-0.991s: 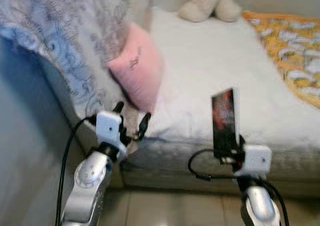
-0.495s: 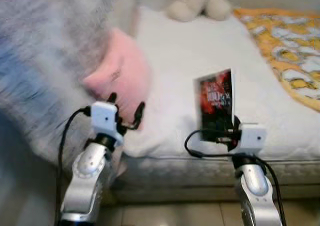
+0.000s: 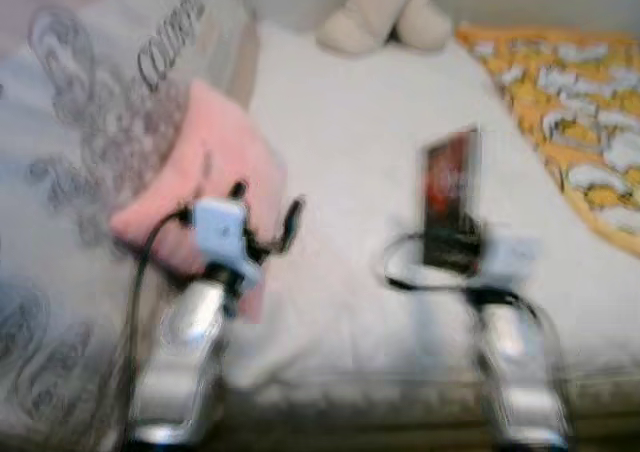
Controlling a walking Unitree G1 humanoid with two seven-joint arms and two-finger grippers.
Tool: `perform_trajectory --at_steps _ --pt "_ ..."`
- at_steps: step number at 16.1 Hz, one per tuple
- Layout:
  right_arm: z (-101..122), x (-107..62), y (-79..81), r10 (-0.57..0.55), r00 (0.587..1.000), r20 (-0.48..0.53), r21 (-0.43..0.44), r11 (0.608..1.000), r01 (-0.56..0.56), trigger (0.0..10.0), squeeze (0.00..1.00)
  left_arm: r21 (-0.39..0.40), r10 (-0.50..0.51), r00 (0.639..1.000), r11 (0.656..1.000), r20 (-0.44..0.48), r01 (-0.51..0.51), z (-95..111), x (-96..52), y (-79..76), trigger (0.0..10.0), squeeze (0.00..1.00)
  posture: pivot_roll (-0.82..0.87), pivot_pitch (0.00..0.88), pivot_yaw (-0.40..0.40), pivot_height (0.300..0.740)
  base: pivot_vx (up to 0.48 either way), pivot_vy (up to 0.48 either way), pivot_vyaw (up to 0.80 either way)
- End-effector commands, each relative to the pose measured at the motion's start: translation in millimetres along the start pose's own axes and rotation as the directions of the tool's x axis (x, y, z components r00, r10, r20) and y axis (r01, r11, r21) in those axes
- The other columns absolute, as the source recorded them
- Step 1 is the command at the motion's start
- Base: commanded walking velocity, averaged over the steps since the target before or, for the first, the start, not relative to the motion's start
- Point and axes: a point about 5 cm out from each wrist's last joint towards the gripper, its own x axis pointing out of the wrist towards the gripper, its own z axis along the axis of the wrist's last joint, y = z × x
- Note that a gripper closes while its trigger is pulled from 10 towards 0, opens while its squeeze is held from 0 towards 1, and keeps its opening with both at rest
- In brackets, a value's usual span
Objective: Clean up the room
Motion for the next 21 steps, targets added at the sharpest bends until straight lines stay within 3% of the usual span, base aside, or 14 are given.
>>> perform_trajectory --at_steps 1,6,7,8,10,11,12,14,15,17,19,21 --pt "-0.9 0.2 -10.6 -0.022 1.0 -0.018 -0.018 1.0 0.021 0.0 0.0 -0.009 -0.011 1.0 1.0 0.018 0.011 4.7 2.1 -6.5 10.0 0.0 0.06 0.0 -0.029 0.74 0.0 0.48 0.0" --pt "-6.8 45.7 10.3 0.039 0.994 -0.1 0.12 0.992 -0.027 0.0 0.0 0.005 0.006 1.0 1.0 0.001 -0.006 7.8 5.9 -2.4 10.0 0.0 0.1 0.0 0.0 0.74 0.0 0.0 0.47" --pt "-13.8 54.0 13.6 0.034 0.988 -0.148 0.131 0.991 -0.014 7.1 0.0 0.011 0.003 1.0 1.0 0.004 -0.003 11.1 8.0 -0.8 10.0 0.0 0.11 0.0 0.008 0.74 0.0 0.0 0.0" --pt "-16.8 56.6 16.8 0.045 0.985 -0.168 0.143 0.989 -0.021 10.0 0.0 0.013 0.002 1.0 1.0 0.006 -0.003 12.6 8.0 -0.2 10.0 0.0 0.12 0.0 0.015 0.74 0.0 0.0 0.0" --pt "-20.4 67.5 32.1 0.08 0.976 -0.202 0.181 0.983 -0.043 10.0 0.0 0.029 -0.018 1.0 0.999 0.003 0.018 16.1 5.6 -0.5 10.0 0.0 0.14 0.017 0.021 0.74 0.0 0.0 0.0" --pt "-15.3 81.6 49.8 0.109 0.973 -0.205 0.248 0.967 -0.056 10.0 0.0 0.041 -0.017 1.0 0.999 -0.008 0.017 19.8 -1.1 2.1 10.0 0.0 0.18 0.059 0.029 0.74 0.0 0.0 0.0" --pt "-14.3 84.0 52.6 0.112 0.973 -0.203 0.265 0.963 -0.056 10.0 0.0 0.045 -0.016 1.0 0.999 -0.011 0.016 20.8 -2.6 2.8 10.0 0.0 0.18 0.059 0.029 0.74 0.0 0.0 0.0" --pt "-28.7 83.6 62.8 0.135 0.946 -0.296 0.42 0.908 0.002 10.0 0.0 0.067 -0.031 0.999 0.997 -0.023 0.033 28.9 -10.7 3.2 10.0 0.0 0.25 0.128 0.05 0.74 0.0 0.0 0.0" --pt "-26.4 84.8 83.7 0.185 0.933 -0.308 0.471 0.882 -0.02 10.0 0.0 0.105 -0.053 0.998 0.993 -0.027 0.056 34.8 -19.3 3.8 10.0 0.0 0.28 0.147 0.06 0.74 0.0 0.0 0.0" --pt "6.1 94.8 131.6 0.311 0.93 -0.198 0.531 0.831 -0.165 10.0 0.0 0.112 -0.038 0.998 0.993 -0.052 0.043 36.6 -28.5 7.4 10.0 0.0 0.3 0.158 0.071 0.74 0.0 0.0 0.0" --pt "16.9 98.1 143.3 0.332 0.928 -0.169 0.538 0.82 -0.195 10.0 0.0 0.105 -0.041 0.997 0.993 -0.065 0.048 36.9 -32.6 5.6 10.0 0.0 0.29 0.16 0.068 0.74 0.0 0.0 0.0" --pt "-10.2 90.7 121.5 0.271 0.922 -0.277 0.509 0.855 -0.099 10.0 0.0 0.096 -0.051 0.995 0.994 -0.08 0.059 36.7 -32.4 2.0 10.0 0.0 0.28 0.167 0.07 0.74 0.0 0.0 0.0"
